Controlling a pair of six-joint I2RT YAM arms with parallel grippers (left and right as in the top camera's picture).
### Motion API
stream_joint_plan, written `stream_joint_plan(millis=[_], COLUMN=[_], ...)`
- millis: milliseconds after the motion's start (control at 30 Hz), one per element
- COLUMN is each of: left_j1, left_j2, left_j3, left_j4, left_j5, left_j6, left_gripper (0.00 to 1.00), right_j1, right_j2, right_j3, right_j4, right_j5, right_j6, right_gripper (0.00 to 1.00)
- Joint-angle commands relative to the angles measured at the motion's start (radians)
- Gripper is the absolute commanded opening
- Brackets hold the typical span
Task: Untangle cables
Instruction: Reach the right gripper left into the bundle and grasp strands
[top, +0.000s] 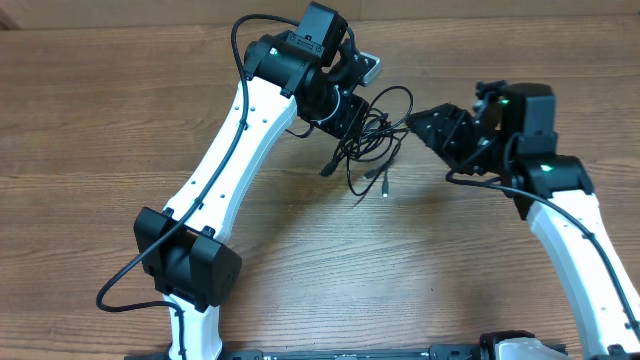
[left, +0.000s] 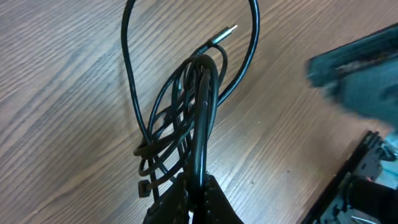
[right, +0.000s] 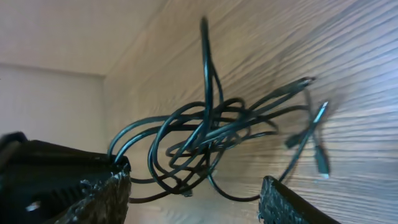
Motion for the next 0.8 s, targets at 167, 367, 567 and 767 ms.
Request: stream_joint_plan(millis=[167, 367, 567, 767], left_j1=[0.003, -0.002, -0.018, -0.044], left_j2=[0.007, 0.007, 0.007, 0.007], left_j3=[0.005, 0.005, 0.005, 0.005], left_j4=[0.002, 0.018, 0.027, 0.081], left_j5=[0.122, 0.183, 0.270, 0.389], left_j6=[0.016, 0.016, 0.016, 0.010], left_gripper=[0.04, 0.05, 0.04, 0.05], right_j1=[0.030, 0.030, 0.030, 0.030], right_j2=[0.119, 0.139, 0.139, 0.139], right_j3=[0.022, 0.022, 0.022, 0.022], right_j4=[0.051, 0.106, 0.121, 0.132], right_j5=[-0.030, -0.074, -0.074, -0.074], right_j6=[0.060, 0.059, 0.059, 0.059], right_gripper=[0.47, 0.46, 0.46, 0.38])
